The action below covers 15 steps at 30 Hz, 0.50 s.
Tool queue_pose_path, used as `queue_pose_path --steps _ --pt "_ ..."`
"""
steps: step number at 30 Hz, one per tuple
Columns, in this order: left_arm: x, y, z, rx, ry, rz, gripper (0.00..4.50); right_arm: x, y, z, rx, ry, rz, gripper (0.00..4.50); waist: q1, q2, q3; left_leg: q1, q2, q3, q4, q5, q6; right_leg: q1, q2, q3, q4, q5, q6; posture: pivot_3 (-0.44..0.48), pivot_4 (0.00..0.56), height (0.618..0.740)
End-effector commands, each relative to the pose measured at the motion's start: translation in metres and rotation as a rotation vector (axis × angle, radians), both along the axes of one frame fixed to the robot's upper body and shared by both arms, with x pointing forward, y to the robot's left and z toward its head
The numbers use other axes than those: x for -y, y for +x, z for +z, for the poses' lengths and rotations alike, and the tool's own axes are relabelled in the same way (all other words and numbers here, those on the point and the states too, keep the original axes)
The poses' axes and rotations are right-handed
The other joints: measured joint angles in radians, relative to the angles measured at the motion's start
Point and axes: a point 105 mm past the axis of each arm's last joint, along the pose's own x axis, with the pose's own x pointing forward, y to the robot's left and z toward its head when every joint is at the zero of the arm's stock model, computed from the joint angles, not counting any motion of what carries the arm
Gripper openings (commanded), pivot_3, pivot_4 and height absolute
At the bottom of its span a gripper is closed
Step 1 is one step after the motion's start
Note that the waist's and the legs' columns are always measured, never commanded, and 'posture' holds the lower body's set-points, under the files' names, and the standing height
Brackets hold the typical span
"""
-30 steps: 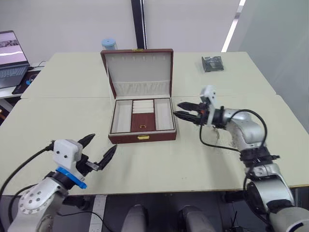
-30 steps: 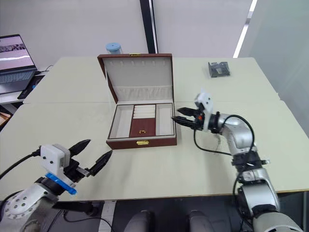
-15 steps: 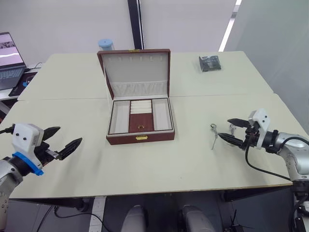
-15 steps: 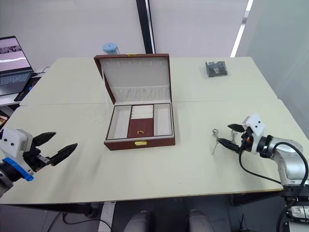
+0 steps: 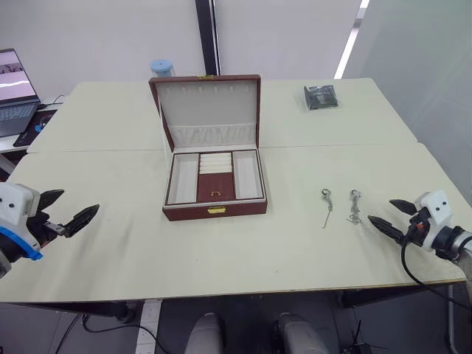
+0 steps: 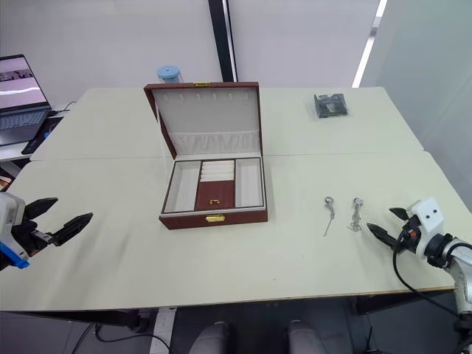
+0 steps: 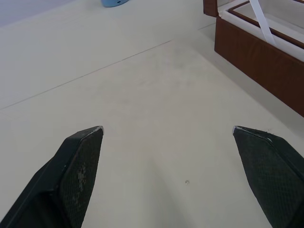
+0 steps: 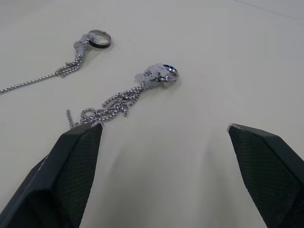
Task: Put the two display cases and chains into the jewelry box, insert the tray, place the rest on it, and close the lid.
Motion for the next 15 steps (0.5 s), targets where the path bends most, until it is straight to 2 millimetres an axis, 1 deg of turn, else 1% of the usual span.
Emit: queue_pose_path --steps 1,8,14,15 --pt "-0.0061 -0.0008 0.0074 0.046 0.014 0.025 4.50 0.0137 0.0014 0.0117 0.055 -0.027 -0.047 4.47 0.000 0.000 0.000 0.000 0.000 0.000 0.000 0.000 0.000 0.000 0.000 0.000 0.000 0.000 0.000 0.000 0.150 0.740" --pt "-0.0067 -0.0007 0.0035 0.051 0.005 0.035 4.50 0.0198 0.0023 0.0069 0.056 -0.029 -0.076 4.47 0.001 0.000 0.000 0.000 0.000 0.000 0.000 0.000 0.000 0.000 0.000 0.000 0.000 0.000 0.000 0.000 0.150 0.740" --pt "-0.0062 -0.0011 0.0027 0.054 0.002 0.039 4.50 0.0154 0.0045 0.0070 0.062 -0.022 -0.074 4.47 0.001 0.000 0.000 0.000 0.000 0.000 0.000 0.000 0.000 0.000 0.000 0.000 0.000 0.000 0.000 0.000 0.150 0.740" --pt "-0.0037 -0.0015 0.0017 0.055 0.004 0.030 4.50 0.0134 0.0053 0.0082 0.069 -0.006 -0.077 4.47 0.001 0.000 0.000 0.000 0.000 0.000 0.000 0.000 0.000 0.000 0.000 0.000 0.000 0.000 0.000 0.000 0.150 0.740"
